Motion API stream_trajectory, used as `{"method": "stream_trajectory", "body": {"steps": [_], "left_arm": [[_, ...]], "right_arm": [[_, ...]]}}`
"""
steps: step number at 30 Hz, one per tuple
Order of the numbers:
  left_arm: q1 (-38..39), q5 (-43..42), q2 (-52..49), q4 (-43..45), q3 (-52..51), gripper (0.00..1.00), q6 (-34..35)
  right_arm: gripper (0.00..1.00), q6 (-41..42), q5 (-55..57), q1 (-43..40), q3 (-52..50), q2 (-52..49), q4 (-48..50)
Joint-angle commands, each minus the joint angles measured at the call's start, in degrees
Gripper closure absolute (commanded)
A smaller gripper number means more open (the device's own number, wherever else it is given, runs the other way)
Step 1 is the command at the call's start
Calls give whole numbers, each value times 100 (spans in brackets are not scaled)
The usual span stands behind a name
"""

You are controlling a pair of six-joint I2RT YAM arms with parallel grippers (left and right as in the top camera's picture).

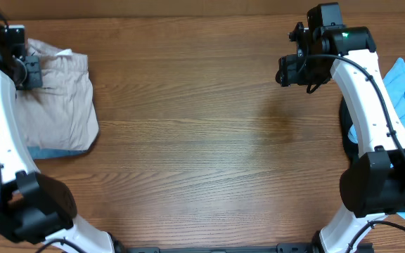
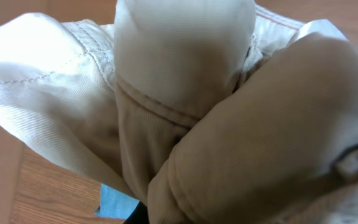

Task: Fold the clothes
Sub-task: 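Carry the folded shorts to the left table edge with the left gripper, then release the shorts and lift the left gripper away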

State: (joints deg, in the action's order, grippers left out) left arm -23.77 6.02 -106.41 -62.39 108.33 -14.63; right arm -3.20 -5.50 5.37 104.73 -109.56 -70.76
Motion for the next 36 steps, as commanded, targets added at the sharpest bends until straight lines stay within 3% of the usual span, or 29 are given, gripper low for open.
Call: {"method": "stream_trajectory", "body": {"steps": [1,13,14,17,19,24,31,36], "left_arm": [[-328,-37,-308,249,59,95,-20],[-973,-278,-962,872,59,89,55],[-999,-275,-1019,885,59,83,57],[-1084,-243,-1071,935,59,20,396],[-1189,-214,-1069,997,66,1,901],[-1526,-74,-1067,444,581,0,1980],[-1388,-463,-1008,-529,1589,0,2061],[-863,-881,-776,-793,2031,0,1847]], "right_arm": [[35,22,55,2,90,48,-11],[35,24,52,2,90,48,-4],[35,24,52,2,90,48,-7],[35,24,52,2,87,48,-11],[35,24,52,2,90,48,-4],[34,24,52,2,87,48,-4],[33,24,52,2,90,48,57],[12,24,50,2,87,48,90]]}}
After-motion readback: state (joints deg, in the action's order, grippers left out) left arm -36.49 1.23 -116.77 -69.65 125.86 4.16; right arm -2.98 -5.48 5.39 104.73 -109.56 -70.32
